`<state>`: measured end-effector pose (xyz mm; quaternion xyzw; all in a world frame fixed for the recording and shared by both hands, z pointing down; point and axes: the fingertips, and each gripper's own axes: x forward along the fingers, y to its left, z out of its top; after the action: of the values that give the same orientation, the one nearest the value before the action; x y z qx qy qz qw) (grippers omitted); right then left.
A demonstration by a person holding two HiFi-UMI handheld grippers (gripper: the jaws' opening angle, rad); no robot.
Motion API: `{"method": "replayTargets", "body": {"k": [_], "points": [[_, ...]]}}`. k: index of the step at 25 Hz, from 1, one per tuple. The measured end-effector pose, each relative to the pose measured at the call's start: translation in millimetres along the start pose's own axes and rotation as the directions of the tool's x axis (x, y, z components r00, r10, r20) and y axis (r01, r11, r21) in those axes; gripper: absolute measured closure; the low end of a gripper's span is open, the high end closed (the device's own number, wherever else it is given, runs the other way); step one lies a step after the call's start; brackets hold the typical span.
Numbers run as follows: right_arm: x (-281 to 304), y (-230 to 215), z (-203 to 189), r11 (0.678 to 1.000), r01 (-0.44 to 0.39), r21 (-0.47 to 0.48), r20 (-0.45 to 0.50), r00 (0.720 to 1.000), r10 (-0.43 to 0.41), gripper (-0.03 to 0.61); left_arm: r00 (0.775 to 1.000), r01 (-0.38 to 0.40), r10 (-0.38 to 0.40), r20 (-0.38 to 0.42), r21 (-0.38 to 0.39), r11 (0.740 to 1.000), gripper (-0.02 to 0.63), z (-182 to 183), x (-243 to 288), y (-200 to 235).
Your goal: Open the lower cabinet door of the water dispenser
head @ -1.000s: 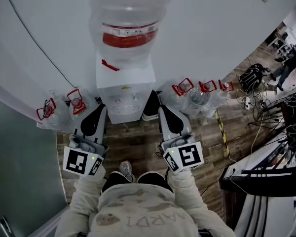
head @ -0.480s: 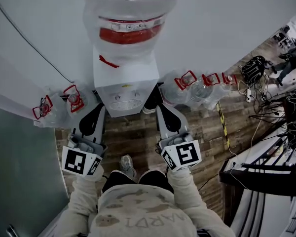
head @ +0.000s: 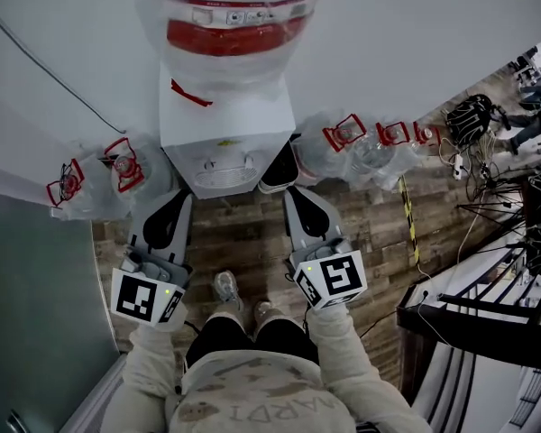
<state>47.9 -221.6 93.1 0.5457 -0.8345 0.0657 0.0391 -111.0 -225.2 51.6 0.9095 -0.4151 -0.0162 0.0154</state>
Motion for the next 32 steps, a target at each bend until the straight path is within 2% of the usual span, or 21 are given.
{"method": "replayTargets", "body": {"k": [8, 15, 21, 26, 32], "points": [[12, -8, -60, 0.999, -0.027, 0.037, -0.036, 0.999, 0.029, 0.569, 0.999, -0.029, 0.029, -0.037, -0.006, 1.000, 0.611, -49, -4, -4], [27, -20, -125, 0.998, -0.038, 0.050, -0.046, 0.998, 0.041, 0.569, 0.999, -0.017, 0.017, -0.027, 0.019, 1.000, 0.611, -105, 0, -6], [37, -34, -193, 0.997, -0.051, 0.054, -0.051, 0.997, 0.054, 0.569, 0.999, -0.023, 0.024, -0.032, 0.033, 0.999, 0.611, -170, 4, -9], [47, -47, -263, 0.996, -0.063, 0.059, -0.051, 0.997, 0.066, 0.569, 0.999, -0.033, 0.034, -0.025, 0.027, 0.999, 0.611, -233, 5, -10], [67, -58, -350, 0.995, -0.077, 0.058, -0.041, 0.996, 0.080, 0.569, 1.000, -0.026, 0.026, 0.000, 0.054, 0.998, 0.611, -312, 5, -3]]}}
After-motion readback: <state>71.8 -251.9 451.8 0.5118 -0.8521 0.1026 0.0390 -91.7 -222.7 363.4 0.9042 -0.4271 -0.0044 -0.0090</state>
